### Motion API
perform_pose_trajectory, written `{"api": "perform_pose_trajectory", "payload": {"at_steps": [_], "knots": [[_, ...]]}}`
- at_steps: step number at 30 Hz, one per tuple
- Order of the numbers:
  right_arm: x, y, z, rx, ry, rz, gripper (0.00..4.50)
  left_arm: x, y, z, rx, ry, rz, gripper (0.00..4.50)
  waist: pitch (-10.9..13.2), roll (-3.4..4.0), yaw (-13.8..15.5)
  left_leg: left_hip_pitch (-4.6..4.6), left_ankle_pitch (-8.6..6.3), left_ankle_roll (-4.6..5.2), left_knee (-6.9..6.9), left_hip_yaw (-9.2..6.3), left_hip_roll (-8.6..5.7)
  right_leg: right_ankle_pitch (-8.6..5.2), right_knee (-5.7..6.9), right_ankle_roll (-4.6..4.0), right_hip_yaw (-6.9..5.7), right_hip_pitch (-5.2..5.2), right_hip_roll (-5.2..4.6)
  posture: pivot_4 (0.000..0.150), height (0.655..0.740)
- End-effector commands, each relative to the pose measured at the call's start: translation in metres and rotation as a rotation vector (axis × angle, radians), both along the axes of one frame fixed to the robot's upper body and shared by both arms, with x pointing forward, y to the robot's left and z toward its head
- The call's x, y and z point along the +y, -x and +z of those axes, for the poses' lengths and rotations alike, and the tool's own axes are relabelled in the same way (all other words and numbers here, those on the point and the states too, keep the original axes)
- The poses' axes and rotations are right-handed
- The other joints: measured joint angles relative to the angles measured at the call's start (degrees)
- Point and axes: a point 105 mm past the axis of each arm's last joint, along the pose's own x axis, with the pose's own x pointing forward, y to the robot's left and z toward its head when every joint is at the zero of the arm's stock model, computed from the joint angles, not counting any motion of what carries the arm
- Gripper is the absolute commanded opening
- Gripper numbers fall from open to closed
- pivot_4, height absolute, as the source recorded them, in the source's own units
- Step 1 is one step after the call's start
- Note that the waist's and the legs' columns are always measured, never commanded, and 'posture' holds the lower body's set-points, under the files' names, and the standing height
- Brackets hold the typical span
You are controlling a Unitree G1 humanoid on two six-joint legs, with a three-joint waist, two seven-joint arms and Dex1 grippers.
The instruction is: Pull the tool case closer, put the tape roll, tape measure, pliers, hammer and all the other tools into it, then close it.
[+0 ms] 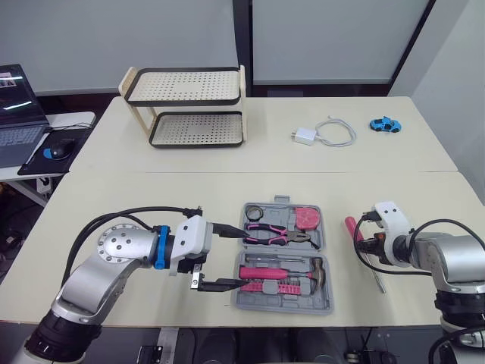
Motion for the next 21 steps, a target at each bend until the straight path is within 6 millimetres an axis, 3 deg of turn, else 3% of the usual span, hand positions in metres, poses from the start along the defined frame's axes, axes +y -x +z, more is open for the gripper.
{"api": "perform_pose_trajectory", "payload": {"at_steps": [1, 4, 11, 15, 21], "knots": [[0.005, -0.001, 0.000, -0.033, 0.003, 0.012, 0.95, -0.005, -0.001, 0.005, -0.032, 0.003, -0.019, 4.50, 0.00, 0.00, -0.05, 0.00, 0.00, 0.00, 0.00, 0.01, 0.00, 0.00, 0.01, 0.00, 0.01, 0.00, 0.00, 0.150, 0.7400], [0.006, -0.001, 0.002, -0.049, -0.018, 0.000, 1.93, -0.006, -0.002, 0.006, -0.035, 0.003, -0.018, 4.50, 0.00, 0.00, -0.11, 0.01, 0.00, 0.00, 0.00, 0.01, 0.00, 0.00, 0.01, 0.00, 0.01, 0.00, 0.01, 0.150, 0.7400], [0.002, 0.012, 0.027, -0.125, -0.043, 0.058, 4.38, -0.001, -0.004, 0.008, -0.034, 0.016, 0.007, 4.50, 0.00, 0.00, 0.07, 0.00, 0.00, 0.01, -0.01, -0.01, -0.01, 0.00, 0.00, 0.00, 0.00, 0.01, 0.01, 0.150, 0.7400], [0.001, 0.024, 0.042, -0.236, 0.000, 0.206, 4.46, 0.006, -0.004, 0.007, -0.028, 0.026, 0.030, 4.50, 0.00, 0.00, 0.05, 0.00, -0.01, 0.02, -0.01, 0.00, 0.00, 0.00, -0.03, 0.01, 0.00, 0.03, 0.01, 0.150, 0.7400], [-0.009, 0.033, 0.034, -0.345, 0.064, 0.222, 4.46, 0.008, -0.002, 0.003, -0.025, 0.022, 0.042, 4.50, 0.00, -0.02, -0.01, 0.04, -0.01, 0.02, 0.00, 0.03, 0.04, -0.01, -0.01, 0.01, 0.02, 0.06, 0.06, 0.150, 0.7400]]}}
